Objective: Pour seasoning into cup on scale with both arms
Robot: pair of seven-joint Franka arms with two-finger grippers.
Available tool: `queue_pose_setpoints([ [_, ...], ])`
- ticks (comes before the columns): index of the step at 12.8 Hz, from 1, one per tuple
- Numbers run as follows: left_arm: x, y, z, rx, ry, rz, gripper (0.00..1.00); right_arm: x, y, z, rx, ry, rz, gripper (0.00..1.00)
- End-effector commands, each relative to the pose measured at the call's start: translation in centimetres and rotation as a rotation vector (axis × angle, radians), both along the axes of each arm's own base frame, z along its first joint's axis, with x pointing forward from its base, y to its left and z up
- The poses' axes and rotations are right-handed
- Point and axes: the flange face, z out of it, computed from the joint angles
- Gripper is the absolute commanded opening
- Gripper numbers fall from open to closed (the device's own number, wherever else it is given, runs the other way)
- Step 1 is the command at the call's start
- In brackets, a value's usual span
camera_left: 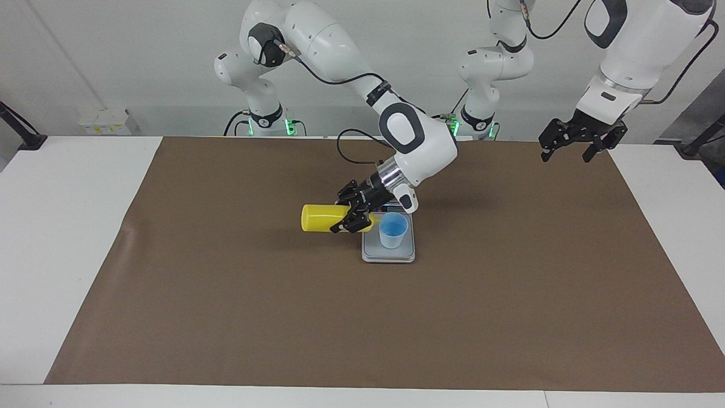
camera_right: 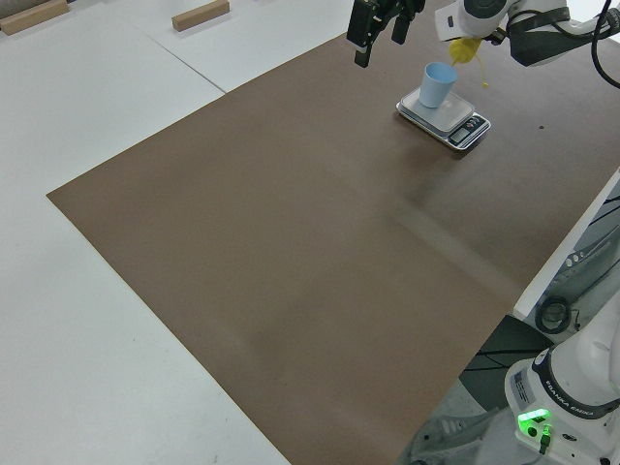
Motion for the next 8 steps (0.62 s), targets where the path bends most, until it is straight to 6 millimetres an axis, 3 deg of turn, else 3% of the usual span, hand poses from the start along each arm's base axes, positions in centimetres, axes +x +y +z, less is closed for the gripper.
queue_pose_setpoints([
  [1,-0.6,-0.1,0.3,0.0,0.009,-0.007,1.0,0.3,0.2,0.7,-0.008,-0.025,0.011,0.0],
  [3,-0.5,-0.1,0.3,0.0,0.007,-0.007,1.0,0.5,0.1,1.4,0.022,-0.033,0.016,0.0],
  [6,-0.6,-0.1,0.3,0.0,0.009,-0.007,1.0,1.1,-1.5,3.5,0.092,-0.018,-0.031,0.0],
  [8,-0.5,-0.1,0.4,0.0,0.007,-0.009,1.0,2.2,-5.4,5.8,0.209,0.031,-0.136,0.0],
])
